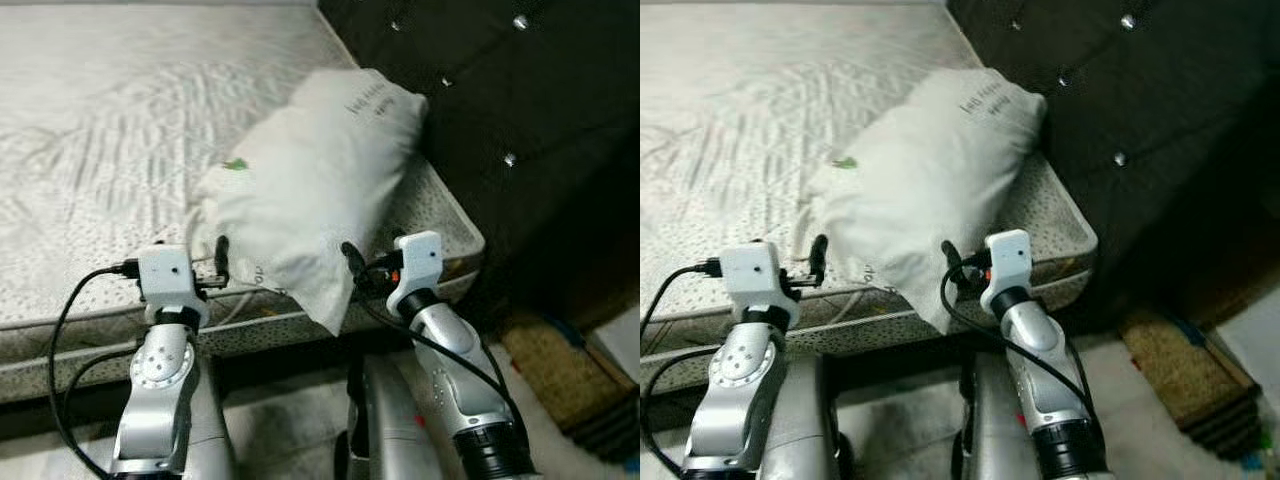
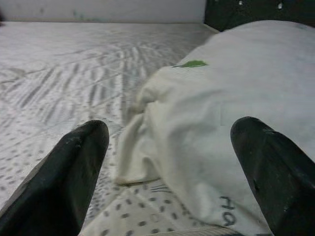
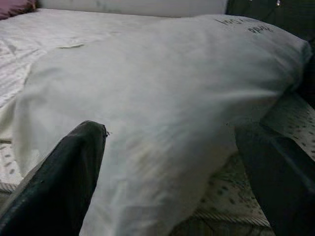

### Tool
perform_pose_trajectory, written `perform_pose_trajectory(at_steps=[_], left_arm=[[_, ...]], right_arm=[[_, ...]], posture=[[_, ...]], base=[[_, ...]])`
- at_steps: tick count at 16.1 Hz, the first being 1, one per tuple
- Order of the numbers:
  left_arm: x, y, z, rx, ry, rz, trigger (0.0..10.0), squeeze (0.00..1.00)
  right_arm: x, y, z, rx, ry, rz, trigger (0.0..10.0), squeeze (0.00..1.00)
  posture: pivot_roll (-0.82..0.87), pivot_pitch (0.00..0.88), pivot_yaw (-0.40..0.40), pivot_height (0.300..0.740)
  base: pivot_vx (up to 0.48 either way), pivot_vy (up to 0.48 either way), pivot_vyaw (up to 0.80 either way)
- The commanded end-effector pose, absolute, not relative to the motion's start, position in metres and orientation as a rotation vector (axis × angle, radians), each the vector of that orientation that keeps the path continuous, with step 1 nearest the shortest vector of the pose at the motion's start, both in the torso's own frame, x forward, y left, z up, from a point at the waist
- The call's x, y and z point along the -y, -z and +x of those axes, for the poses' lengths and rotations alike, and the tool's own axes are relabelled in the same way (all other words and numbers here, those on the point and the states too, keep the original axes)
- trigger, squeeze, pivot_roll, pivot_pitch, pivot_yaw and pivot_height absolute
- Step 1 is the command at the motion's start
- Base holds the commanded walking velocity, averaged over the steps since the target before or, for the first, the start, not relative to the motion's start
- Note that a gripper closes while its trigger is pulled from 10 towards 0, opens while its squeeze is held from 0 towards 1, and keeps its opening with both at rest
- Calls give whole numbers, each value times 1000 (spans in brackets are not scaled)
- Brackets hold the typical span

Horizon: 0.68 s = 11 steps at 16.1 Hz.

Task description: Clean up the room

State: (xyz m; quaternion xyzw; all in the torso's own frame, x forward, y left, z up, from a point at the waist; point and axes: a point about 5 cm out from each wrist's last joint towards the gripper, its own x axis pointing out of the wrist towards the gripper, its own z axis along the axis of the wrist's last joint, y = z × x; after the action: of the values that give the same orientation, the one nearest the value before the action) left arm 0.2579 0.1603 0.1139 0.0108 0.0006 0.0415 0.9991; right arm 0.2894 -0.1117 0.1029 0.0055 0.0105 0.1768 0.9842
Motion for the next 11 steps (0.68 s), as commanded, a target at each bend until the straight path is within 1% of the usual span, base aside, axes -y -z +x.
perform_pose_trajectory(at_steps=[1, 3, 11], left_arm=[[-161, -116, 258, -4, -90, 10, 10000, 0], [-160, -116, 259, 1, -86, 11, 10000, 0], [-159, -120, 260, 31, -69, 27, 10000, 0]], right_arm=[[113, -104, 291, -17, -356, 5, 10000, 0], [113, -105, 291, -13, -360, 2, 10000, 0], [111, -104, 290, -21, -386, 5, 10000, 0]], posture=[[3, 94, -92, 548], [2, 92, -93, 548], [-3, 95, -94, 548]], base=[[0, 480, 0], [0, 480, 0], [0, 0, 0]])
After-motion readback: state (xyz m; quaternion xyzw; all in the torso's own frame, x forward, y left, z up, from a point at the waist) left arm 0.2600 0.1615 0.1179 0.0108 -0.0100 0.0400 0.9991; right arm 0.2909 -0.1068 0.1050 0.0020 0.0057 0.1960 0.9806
